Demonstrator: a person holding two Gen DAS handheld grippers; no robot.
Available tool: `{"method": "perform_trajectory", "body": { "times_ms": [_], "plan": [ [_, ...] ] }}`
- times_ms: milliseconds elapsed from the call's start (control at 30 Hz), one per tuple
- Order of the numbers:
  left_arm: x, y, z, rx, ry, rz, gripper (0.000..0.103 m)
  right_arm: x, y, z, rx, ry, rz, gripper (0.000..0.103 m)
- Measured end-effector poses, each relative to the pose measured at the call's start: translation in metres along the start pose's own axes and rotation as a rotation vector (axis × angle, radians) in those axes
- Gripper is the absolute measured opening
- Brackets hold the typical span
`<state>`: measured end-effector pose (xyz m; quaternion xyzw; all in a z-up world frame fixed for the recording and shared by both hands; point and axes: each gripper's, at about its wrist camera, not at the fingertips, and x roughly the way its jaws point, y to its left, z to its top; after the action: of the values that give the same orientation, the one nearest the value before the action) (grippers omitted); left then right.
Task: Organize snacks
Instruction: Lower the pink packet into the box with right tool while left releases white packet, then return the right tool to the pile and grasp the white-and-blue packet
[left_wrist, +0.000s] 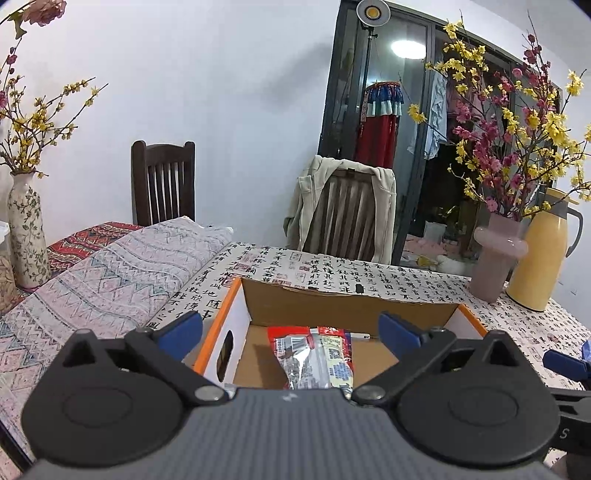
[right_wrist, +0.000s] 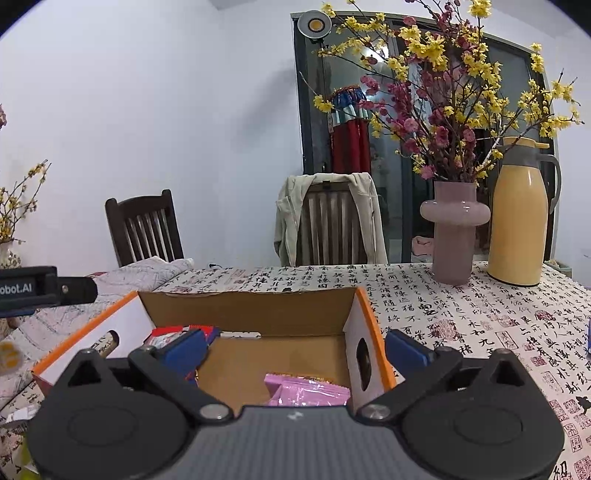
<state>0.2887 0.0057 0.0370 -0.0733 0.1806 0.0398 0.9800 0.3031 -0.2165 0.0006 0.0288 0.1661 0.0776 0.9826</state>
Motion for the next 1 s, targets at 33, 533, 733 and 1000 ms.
{"method": "perform_trajectory", "body": {
  "times_ms": [33,533,733,1000],
  "plan": [
    [-0.002,0.0,0.002,-0.006,0.001,-0.003,0.103,-0.002,0.0,0.001,-0.002,-0.006,0.002,0.103],
    [-0.082,0.003,0.003,-0.017,-0.082,-0.068,0.103,-0.075,0.018,-0.004,-0.04,-0.036,-0.01,0.103],
    [-0.098,0.015,-0.024,-0.014,-0.03,-0.111,0.103,-0.112,0.017,-0.032,-0.048,0.014,-0.033,0.103],
    [-0.112,0.027,-0.056,-0.019,0.044,-0.143,0.103,-0.141,0.015,-0.064,-0.043,0.086,-0.046,0.103]
  ]
}}
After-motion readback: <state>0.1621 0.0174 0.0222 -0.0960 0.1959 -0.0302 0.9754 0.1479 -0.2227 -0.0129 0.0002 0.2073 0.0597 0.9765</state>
